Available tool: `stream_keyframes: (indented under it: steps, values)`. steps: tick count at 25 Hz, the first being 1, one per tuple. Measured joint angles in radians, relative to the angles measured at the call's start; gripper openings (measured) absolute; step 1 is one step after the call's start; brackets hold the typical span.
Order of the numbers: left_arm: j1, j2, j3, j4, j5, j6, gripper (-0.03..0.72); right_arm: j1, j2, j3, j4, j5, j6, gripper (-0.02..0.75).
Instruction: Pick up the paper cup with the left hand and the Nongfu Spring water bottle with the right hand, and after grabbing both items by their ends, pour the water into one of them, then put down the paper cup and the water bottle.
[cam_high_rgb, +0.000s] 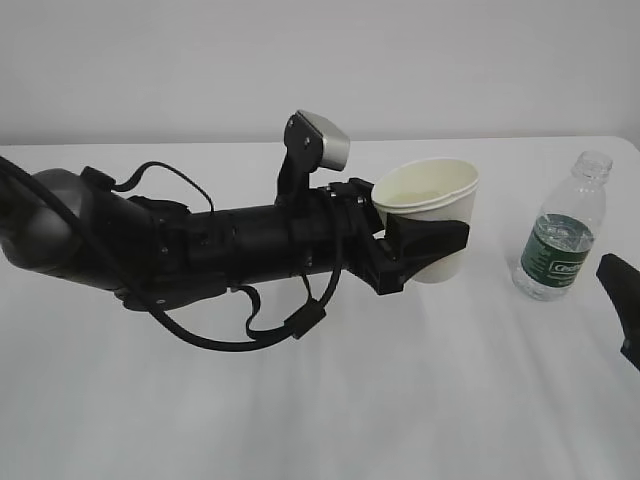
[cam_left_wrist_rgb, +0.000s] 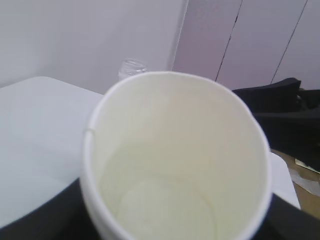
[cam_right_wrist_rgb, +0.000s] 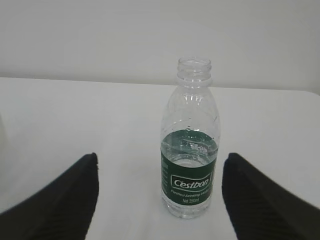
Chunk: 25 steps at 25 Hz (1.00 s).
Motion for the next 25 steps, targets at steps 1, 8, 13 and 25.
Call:
stream_keyframes:
  steps: [1, 8, 13, 25]
  values:
    - [0.005, 0.000, 0.000, 0.002, 0.000, 0.000, 0.471, 0.000, 0.000, 0.000, -0.002, 0.000, -0.003, 0.585]
    - [0.023, 0.000, 0.000, 0.065, 0.000, 0.000, 0.471, 0.000, 0.000, 0.000, -0.002, 0.000, -0.024, 0.585]
    - [0.023, 0.000, 0.018, 0.072, -0.002, 0.000, 0.471, 0.000, 0.000, 0.000, -0.002, 0.000, -0.030, 0.585]
    - [0.089, 0.000, 0.115, 0.053, -0.114, 0.026, 0.470, 0.000, 0.000, 0.000, -0.002, 0.000, -0.035, 0.585]
